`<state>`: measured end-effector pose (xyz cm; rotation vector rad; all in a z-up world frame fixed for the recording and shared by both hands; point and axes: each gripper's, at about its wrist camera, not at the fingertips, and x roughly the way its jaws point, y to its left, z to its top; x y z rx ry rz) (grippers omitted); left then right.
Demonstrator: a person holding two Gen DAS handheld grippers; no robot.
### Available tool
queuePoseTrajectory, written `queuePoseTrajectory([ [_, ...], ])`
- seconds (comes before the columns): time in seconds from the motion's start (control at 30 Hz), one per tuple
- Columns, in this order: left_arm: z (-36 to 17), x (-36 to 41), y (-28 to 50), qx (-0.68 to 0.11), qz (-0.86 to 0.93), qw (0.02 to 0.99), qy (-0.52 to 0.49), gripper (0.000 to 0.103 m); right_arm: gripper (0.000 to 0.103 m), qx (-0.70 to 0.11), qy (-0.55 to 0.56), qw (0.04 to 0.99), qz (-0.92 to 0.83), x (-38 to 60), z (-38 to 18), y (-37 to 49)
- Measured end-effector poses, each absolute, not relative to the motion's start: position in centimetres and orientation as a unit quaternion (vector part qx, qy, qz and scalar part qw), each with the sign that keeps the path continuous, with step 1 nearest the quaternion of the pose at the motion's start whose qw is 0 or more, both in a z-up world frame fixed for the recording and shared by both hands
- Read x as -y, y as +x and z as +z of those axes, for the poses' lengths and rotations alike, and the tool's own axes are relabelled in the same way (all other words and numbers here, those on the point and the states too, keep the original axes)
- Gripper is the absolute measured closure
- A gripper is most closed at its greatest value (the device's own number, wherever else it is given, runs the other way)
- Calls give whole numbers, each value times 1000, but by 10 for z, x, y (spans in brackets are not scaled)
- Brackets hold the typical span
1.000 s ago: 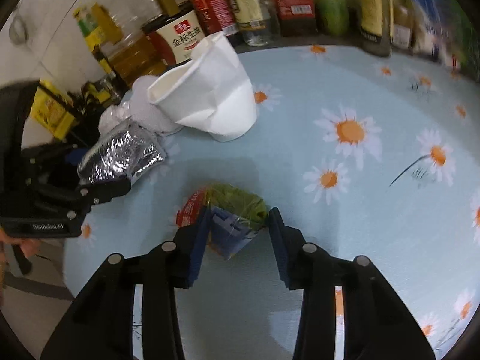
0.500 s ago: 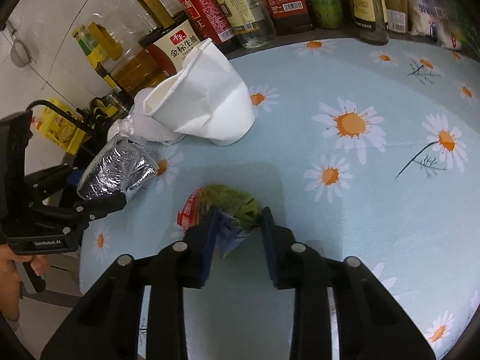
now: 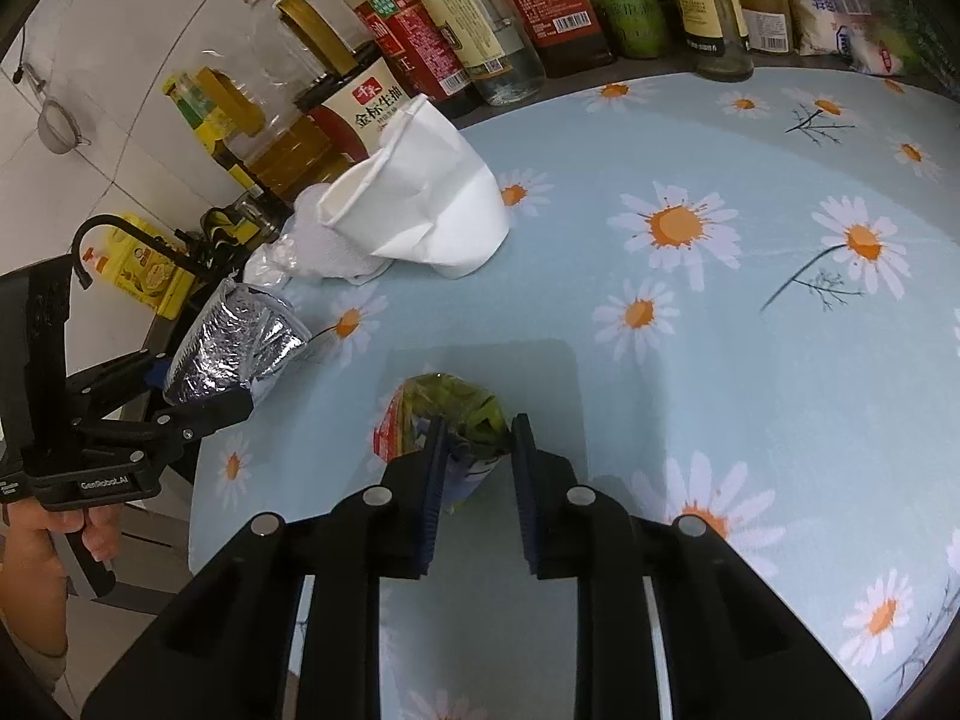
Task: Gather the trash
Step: 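Carry foil packet and snack wrapper down over the black bin and open both tools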
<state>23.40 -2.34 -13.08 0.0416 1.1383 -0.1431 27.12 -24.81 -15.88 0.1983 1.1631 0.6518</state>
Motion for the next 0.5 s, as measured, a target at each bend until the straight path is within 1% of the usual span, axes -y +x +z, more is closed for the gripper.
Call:
queuePoseTrajectory([
  [0.5,-114,20,163,-519,-49,853,-18,39,80,-515,60,801,300,252,-122,212],
])
